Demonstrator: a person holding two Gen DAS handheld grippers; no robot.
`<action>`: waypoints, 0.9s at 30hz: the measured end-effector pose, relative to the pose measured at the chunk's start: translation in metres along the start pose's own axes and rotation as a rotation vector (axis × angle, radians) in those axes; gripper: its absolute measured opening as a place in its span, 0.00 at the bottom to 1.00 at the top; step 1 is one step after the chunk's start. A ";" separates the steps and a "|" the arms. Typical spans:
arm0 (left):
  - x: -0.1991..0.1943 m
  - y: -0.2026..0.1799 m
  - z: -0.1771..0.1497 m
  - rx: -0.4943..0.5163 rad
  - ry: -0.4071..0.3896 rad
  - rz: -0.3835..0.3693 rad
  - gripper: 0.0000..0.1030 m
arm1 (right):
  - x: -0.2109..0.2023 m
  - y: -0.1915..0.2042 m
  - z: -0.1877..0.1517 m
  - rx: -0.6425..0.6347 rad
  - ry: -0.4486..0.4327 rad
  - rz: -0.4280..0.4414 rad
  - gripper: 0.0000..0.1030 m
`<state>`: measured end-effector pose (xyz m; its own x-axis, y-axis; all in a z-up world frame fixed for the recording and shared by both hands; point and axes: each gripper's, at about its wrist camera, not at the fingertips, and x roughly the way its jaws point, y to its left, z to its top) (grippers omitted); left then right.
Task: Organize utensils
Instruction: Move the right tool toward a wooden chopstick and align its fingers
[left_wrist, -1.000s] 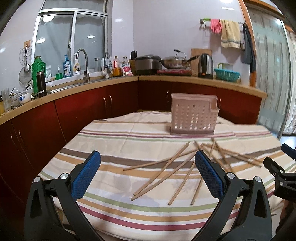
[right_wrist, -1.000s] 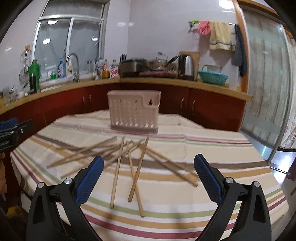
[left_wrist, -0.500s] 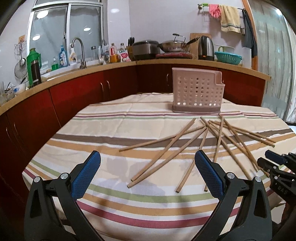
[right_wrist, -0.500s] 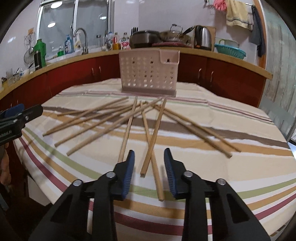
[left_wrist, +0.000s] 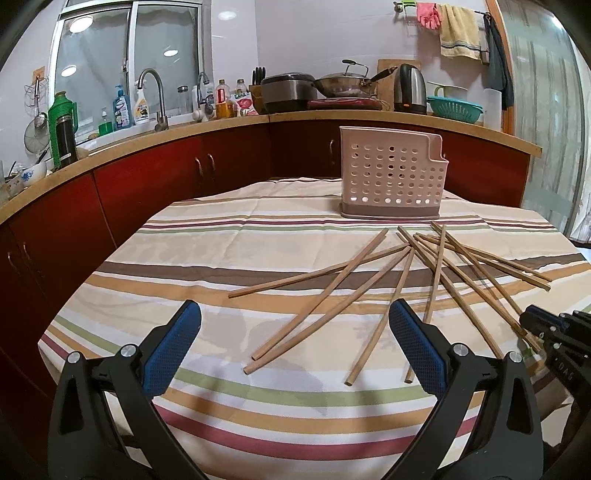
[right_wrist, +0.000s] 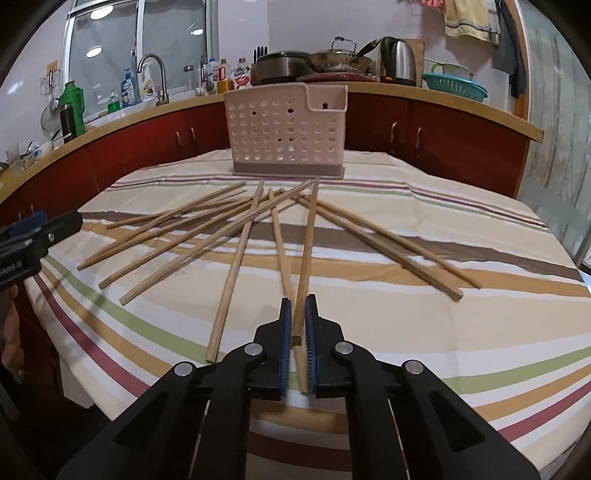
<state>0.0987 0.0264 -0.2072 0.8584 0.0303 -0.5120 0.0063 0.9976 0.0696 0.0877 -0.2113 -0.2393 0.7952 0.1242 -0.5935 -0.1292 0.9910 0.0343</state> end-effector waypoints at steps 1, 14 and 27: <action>0.000 -0.001 0.000 0.001 0.001 -0.002 0.96 | -0.001 -0.003 0.001 0.001 -0.006 -0.006 0.08; 0.004 -0.015 -0.003 0.033 0.013 -0.006 0.96 | -0.005 -0.024 -0.001 0.088 -0.029 0.034 0.31; 0.007 -0.018 -0.004 0.037 0.022 -0.019 0.96 | 0.017 -0.014 -0.001 0.005 0.051 -0.021 0.30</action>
<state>0.1027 0.0092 -0.2155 0.8462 0.0130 -0.5327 0.0422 0.9949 0.0913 0.1027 -0.2229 -0.2509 0.7664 0.1011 -0.6344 -0.1103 0.9936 0.0251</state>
